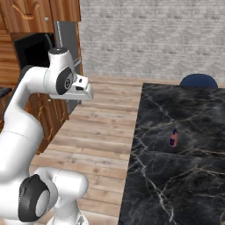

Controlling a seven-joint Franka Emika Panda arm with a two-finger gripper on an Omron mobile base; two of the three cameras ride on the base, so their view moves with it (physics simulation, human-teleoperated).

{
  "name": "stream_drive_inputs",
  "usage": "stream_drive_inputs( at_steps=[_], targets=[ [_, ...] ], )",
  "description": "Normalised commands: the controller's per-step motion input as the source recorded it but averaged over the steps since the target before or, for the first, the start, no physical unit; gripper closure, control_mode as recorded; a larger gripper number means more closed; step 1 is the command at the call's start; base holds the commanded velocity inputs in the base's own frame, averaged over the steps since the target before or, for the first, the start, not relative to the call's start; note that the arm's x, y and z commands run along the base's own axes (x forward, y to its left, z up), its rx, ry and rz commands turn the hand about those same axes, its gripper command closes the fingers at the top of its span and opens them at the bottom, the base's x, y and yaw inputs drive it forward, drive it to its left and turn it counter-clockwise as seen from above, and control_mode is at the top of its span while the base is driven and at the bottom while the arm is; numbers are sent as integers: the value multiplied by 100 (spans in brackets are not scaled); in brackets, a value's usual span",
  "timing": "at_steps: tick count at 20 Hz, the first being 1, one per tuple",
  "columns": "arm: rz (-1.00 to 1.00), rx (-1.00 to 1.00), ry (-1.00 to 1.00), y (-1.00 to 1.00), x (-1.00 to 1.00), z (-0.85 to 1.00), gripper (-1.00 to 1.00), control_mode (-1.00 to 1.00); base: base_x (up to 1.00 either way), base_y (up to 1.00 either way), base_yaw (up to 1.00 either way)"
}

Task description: Pick the juice from the counter and place it in the open cabinet.

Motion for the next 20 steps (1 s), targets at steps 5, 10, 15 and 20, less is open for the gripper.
stream_drive_inputs(
  at_steps=[5,10,15,20],
  targets=[
    [0,-1,0,-5,0,-5,-100,-100,0,0,0],
    [-12,0,0,-46,-11,-9,-100,-100,0,0,0],
    [-22,0,0,-60,-20,-11,-100,-100,0,0,0],
    [-26,0,0,-67,-22,-12,-100,-100,0,0,0]
  ],
)
